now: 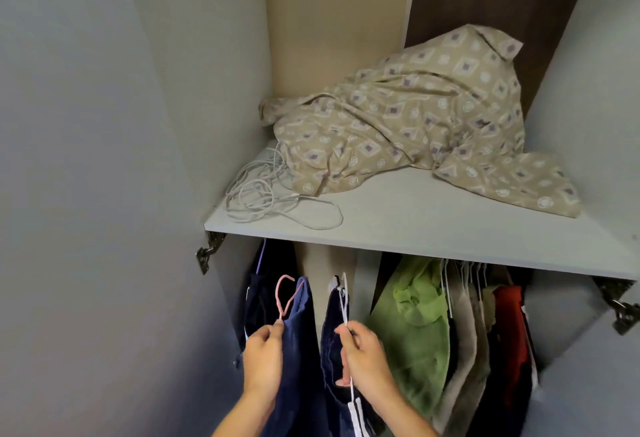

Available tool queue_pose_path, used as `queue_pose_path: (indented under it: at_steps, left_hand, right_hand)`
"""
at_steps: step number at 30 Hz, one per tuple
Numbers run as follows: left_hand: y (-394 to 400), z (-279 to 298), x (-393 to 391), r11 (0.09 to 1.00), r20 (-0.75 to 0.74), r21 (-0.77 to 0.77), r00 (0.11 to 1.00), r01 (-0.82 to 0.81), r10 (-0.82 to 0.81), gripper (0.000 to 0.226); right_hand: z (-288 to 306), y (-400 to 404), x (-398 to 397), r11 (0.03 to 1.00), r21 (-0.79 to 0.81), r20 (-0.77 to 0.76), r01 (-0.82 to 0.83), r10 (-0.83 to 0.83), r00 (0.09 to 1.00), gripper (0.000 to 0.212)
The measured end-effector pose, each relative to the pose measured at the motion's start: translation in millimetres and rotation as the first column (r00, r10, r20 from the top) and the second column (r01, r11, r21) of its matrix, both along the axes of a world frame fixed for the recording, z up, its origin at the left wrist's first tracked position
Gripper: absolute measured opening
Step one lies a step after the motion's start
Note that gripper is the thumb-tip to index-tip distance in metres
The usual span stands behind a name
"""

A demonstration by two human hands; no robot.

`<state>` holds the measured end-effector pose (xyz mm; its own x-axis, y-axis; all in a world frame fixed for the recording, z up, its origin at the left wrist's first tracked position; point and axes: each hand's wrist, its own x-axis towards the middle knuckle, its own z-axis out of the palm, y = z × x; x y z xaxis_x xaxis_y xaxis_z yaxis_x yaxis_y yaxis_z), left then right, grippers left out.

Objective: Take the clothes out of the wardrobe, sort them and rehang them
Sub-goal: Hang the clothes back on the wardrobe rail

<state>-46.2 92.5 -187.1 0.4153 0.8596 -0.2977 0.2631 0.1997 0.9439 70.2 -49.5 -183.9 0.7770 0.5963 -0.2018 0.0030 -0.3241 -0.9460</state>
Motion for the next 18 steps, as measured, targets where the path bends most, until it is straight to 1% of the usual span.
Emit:
queue_pose_path:
  at_steps: [3,5,8,11,13,15,18]
  left_hand:
    - [15,2,20,1.000,0.025,-0.019,1.000,0.019,-0.018,0.046]
    - [28,-3,31,0.999,0.027,-0.020,0.999,0.038,-0.037,0.041]
    - [42,-3,44,0.995,0.005,0.020,0.995,0.097,-0.097,0.033]
    - [56,-12,59,0.983,0.054,0.071,0.983,0.169,-0.173,0.035]
    - [68,-21,68,0.971,0.064,0.123,0.975,0.206,-0.215,0.037]
    - [82,-35,78,0.953,0.065,0.208,0.969,0.219,-0.237,0.041]
    - [93,-46,86,0.912,0.085,0.361,0.968,0.192,-0.238,0.041]
  right_hand:
    - [2,19,14,0.998,-0.002,0.027,0.064,-0.064,0.998,0.019]
    - [0,31,22,0.996,0.004,0.085,0.094,-0.094,0.992,0.021]
    - [-6,48,30,0.996,0.012,0.114,0.085,-0.086,0.990,0.022]
    - [-17,65,40,0.998,0.035,0.121,0.056,-0.060,0.991,0.022]
    - [-27,75,49,0.997,0.070,0.155,0.032,-0.042,0.987,0.023]
    - [-40,86,61,0.994,0.110,0.209,-0.005,-0.019,0.978,0.024]
    - [-61,103,74,0.981,0.186,0.270,-0.052,0.000,0.963,0.024]
